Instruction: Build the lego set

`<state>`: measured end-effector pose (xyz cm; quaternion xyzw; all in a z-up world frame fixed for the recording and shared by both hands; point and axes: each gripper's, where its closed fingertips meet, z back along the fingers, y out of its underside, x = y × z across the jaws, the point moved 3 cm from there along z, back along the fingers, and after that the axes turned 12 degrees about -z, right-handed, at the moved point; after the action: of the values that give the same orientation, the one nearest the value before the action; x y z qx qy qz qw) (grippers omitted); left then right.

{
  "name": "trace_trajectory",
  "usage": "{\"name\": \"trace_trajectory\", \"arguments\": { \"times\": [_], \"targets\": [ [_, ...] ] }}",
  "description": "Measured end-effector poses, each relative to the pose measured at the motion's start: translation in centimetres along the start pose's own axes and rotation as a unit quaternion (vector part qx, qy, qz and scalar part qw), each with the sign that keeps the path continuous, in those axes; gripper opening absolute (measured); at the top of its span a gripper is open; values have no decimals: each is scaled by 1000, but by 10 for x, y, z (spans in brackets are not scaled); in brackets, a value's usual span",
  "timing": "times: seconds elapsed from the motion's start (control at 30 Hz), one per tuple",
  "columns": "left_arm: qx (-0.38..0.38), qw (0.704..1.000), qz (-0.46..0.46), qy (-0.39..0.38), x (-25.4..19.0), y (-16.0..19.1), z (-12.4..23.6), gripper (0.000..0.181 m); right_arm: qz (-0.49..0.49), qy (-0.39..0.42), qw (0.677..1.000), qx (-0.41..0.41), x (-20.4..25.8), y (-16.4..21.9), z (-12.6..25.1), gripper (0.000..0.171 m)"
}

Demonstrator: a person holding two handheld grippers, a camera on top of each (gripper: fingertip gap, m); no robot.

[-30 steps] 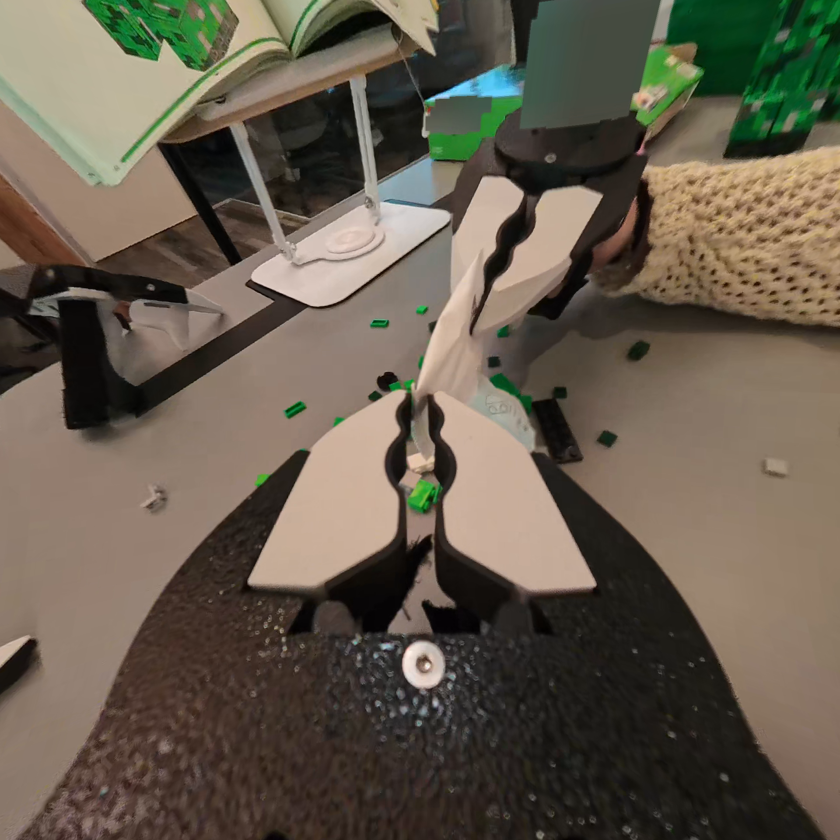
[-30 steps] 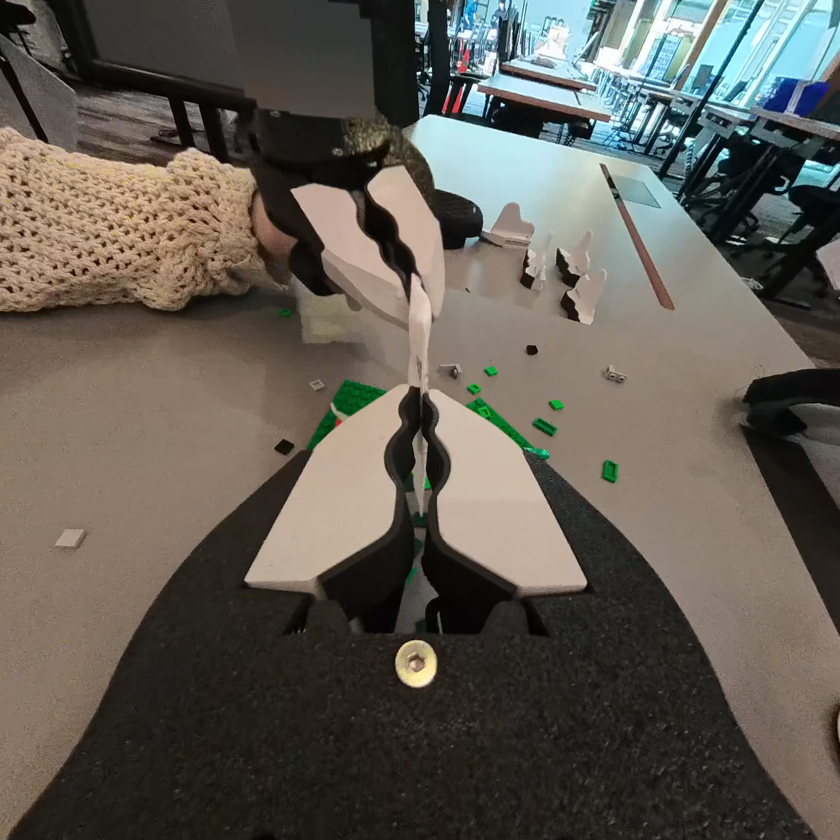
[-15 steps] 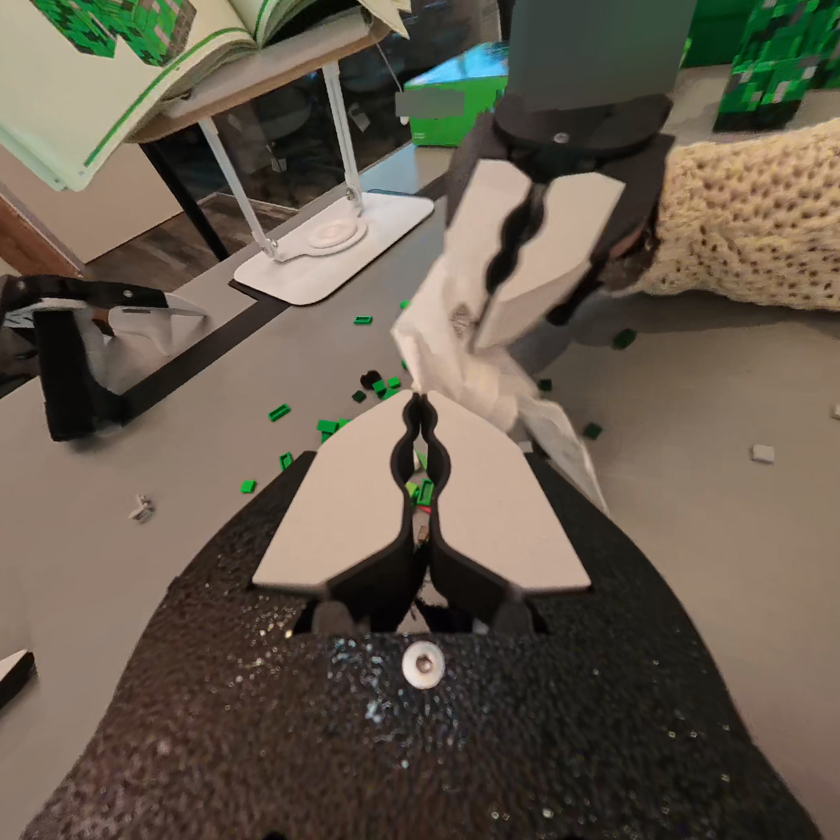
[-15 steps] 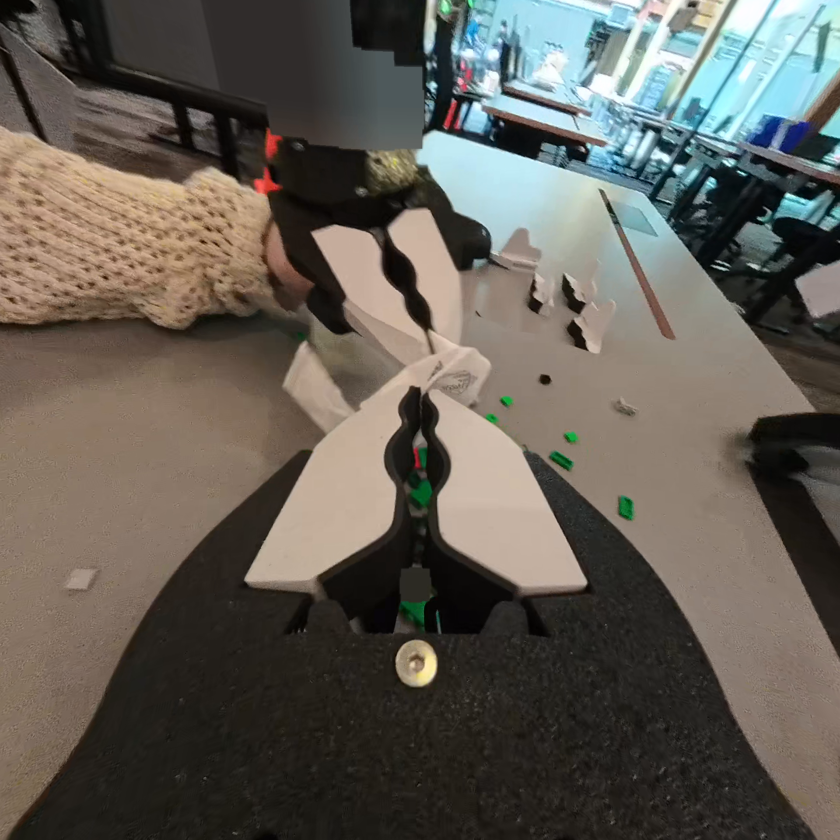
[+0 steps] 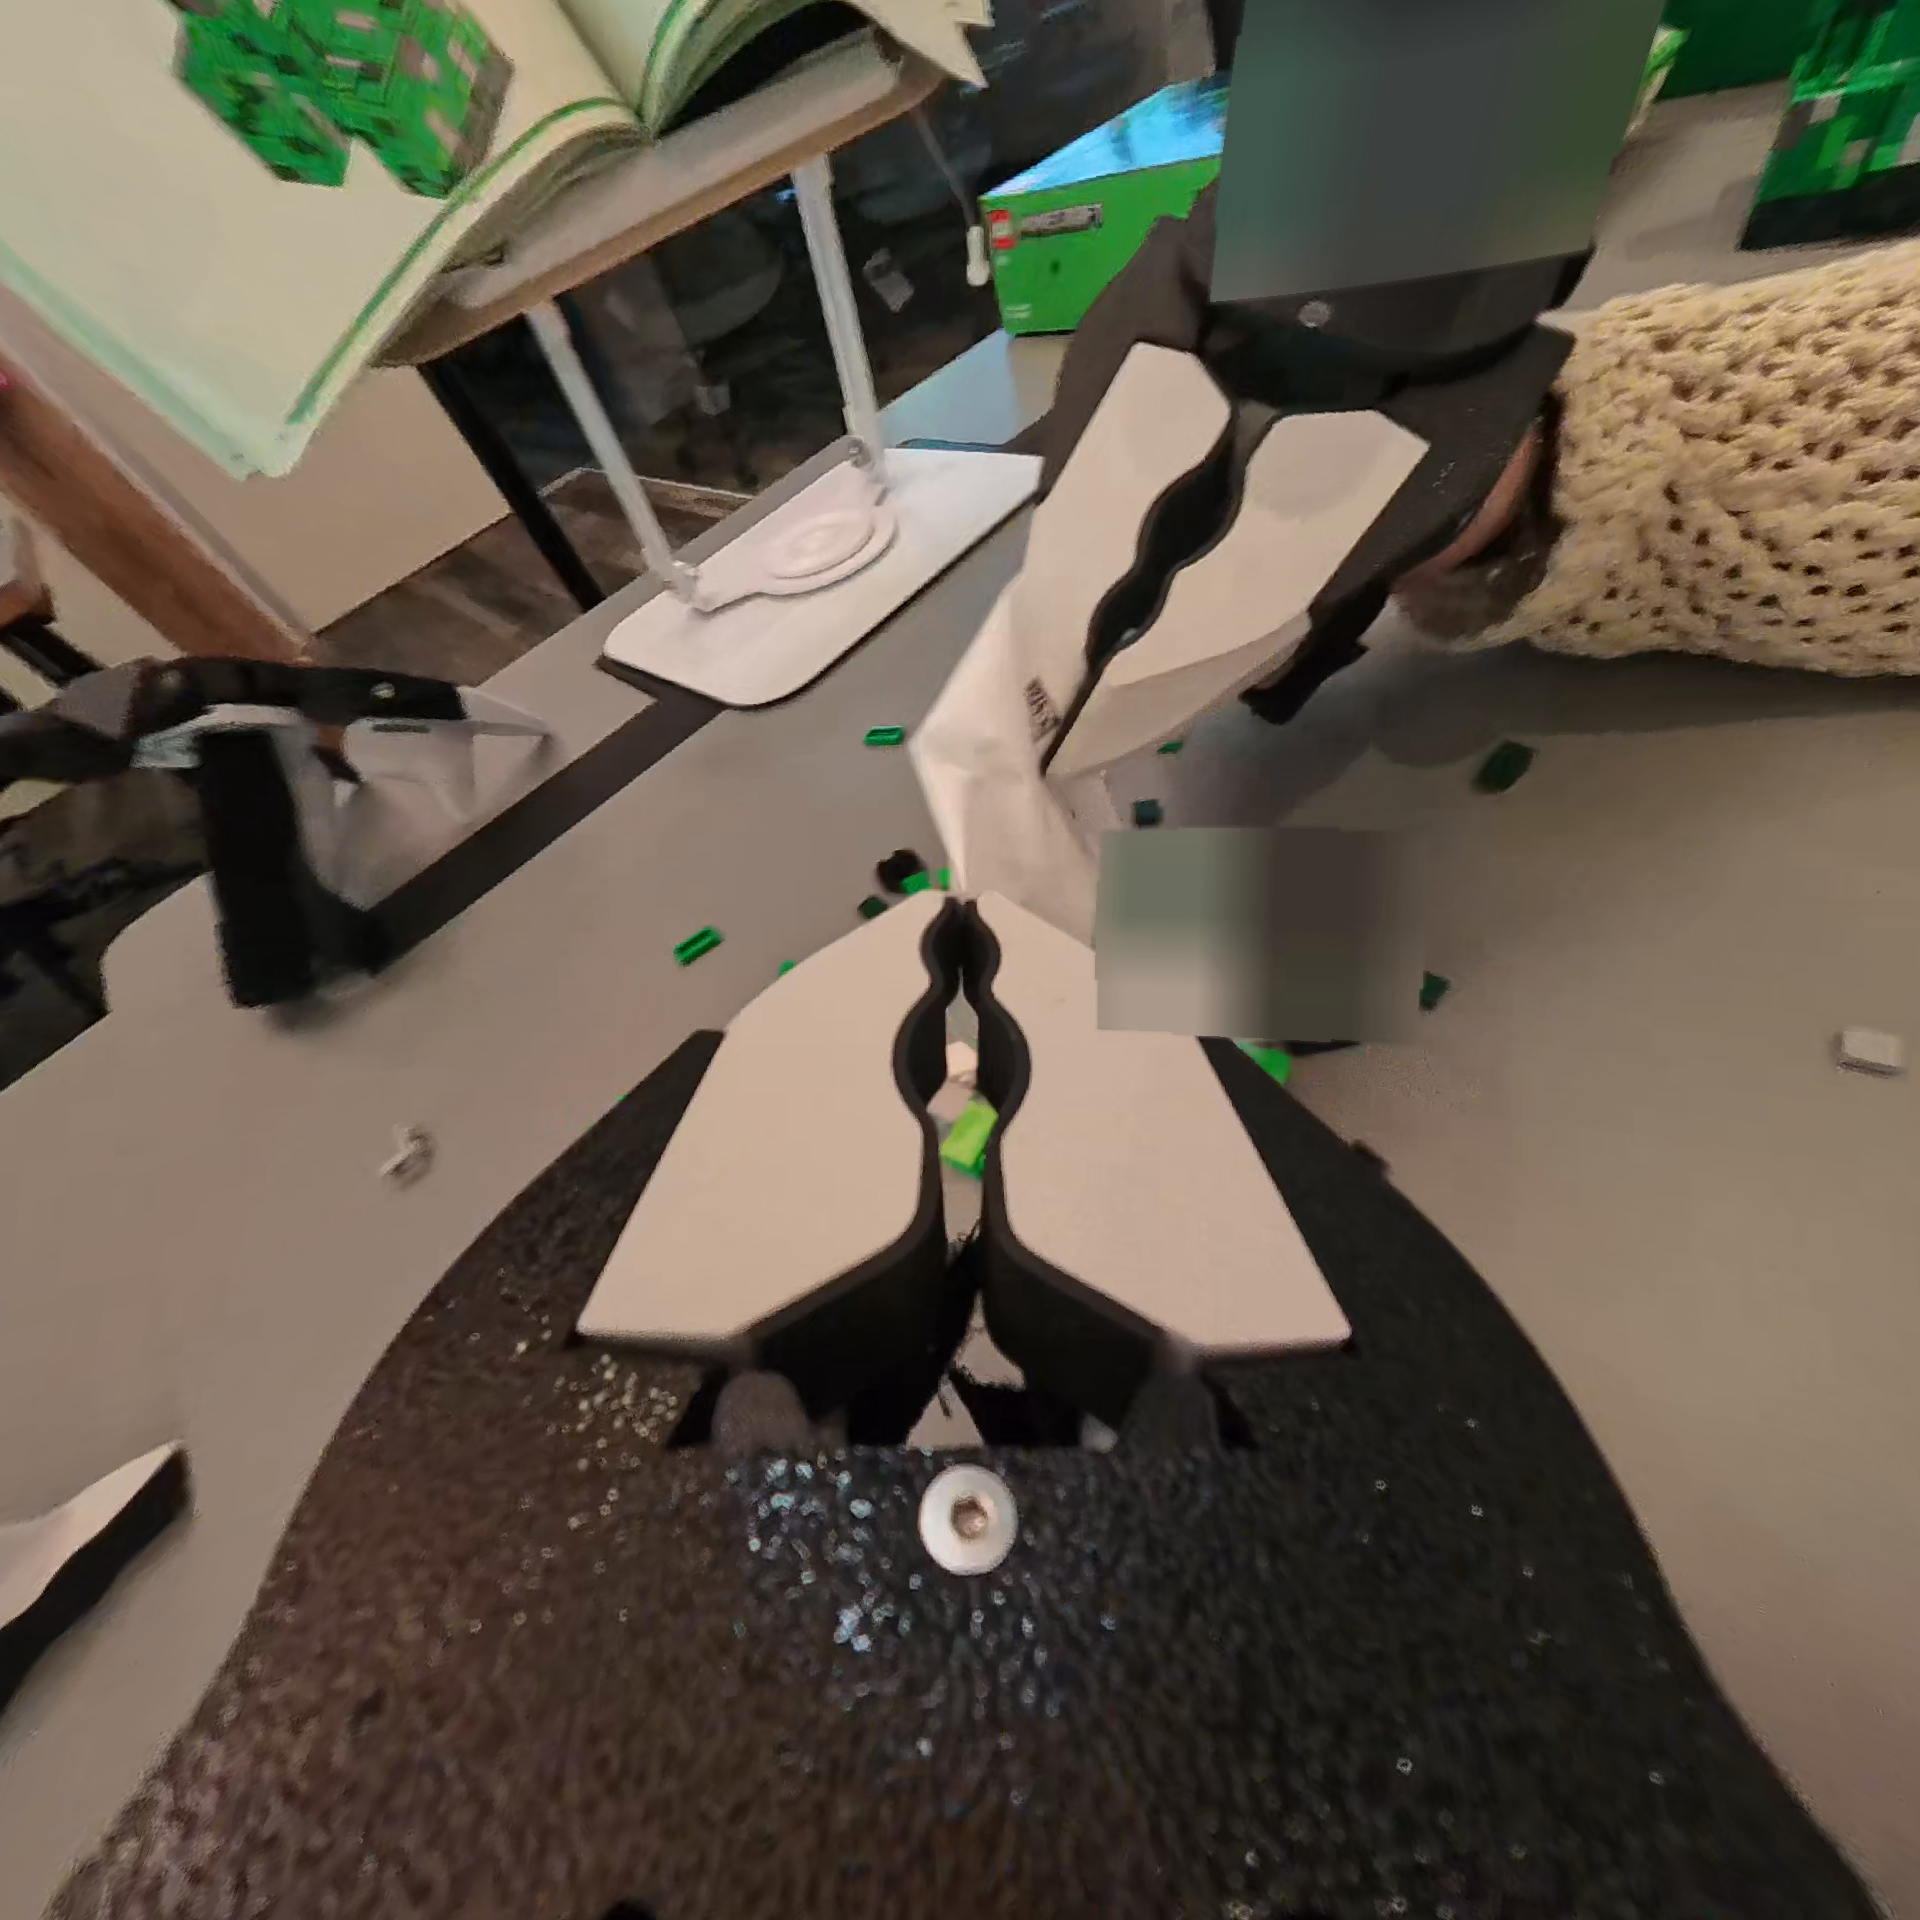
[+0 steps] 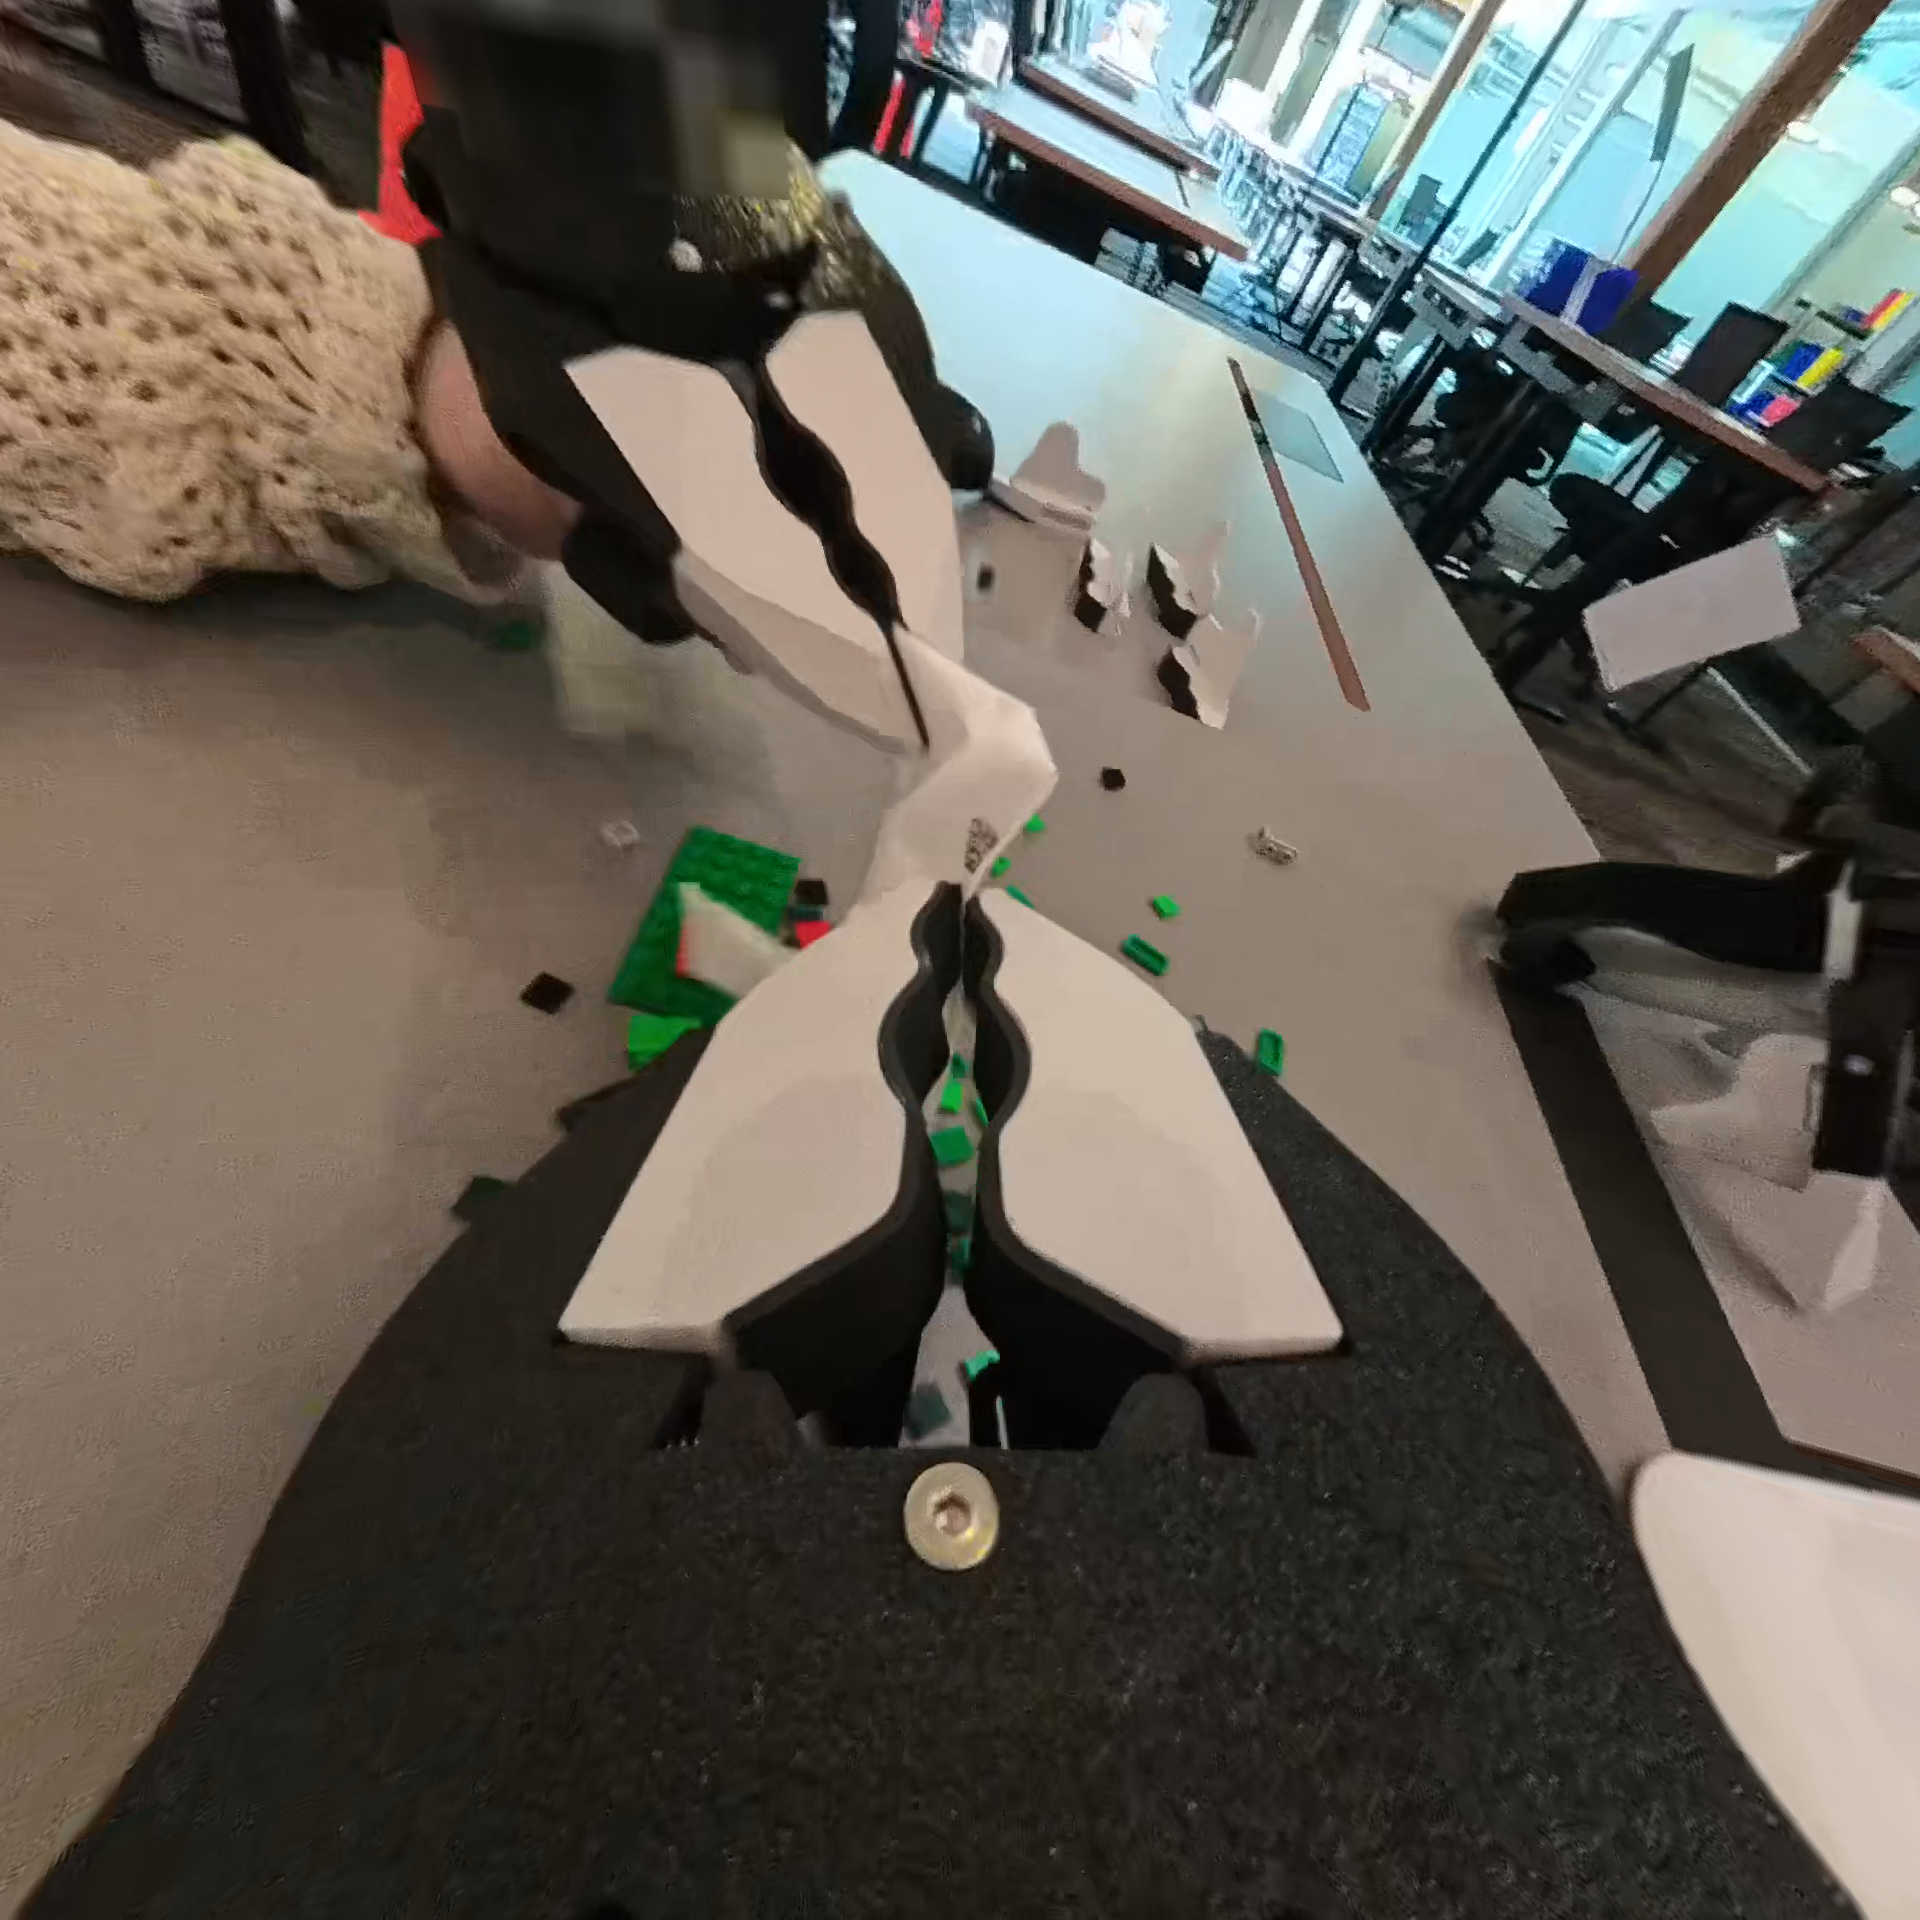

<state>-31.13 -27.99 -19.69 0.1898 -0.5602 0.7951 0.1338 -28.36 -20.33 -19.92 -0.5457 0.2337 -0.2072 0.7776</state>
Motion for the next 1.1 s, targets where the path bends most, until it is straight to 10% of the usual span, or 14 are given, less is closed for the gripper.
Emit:
{"name": "trace_trajectory", "arguments": {
  "times": [0.47,0.6,0.77,0.97,1.1],
  "targets": [
    [-36,998,33,-41,11,1,-3,2,-38,21,998,-35,-12,0,8,0],
    [-42,984,-6,-174,31,0,11,51,-11,114,992,-57,-22,-19,14,0],
    [-80,955,-20,-286,44,-14,37,65,8,196,978,-75,20,-82,58,0],
    [-82,951,-55,-292,28,-22,31,63,60,366,926,-71,108,-165,242,0],
    [-75,948,-68,-302,27,-20,30,62,88,667,739,-39,128,-159,454,0]
  ]
}}
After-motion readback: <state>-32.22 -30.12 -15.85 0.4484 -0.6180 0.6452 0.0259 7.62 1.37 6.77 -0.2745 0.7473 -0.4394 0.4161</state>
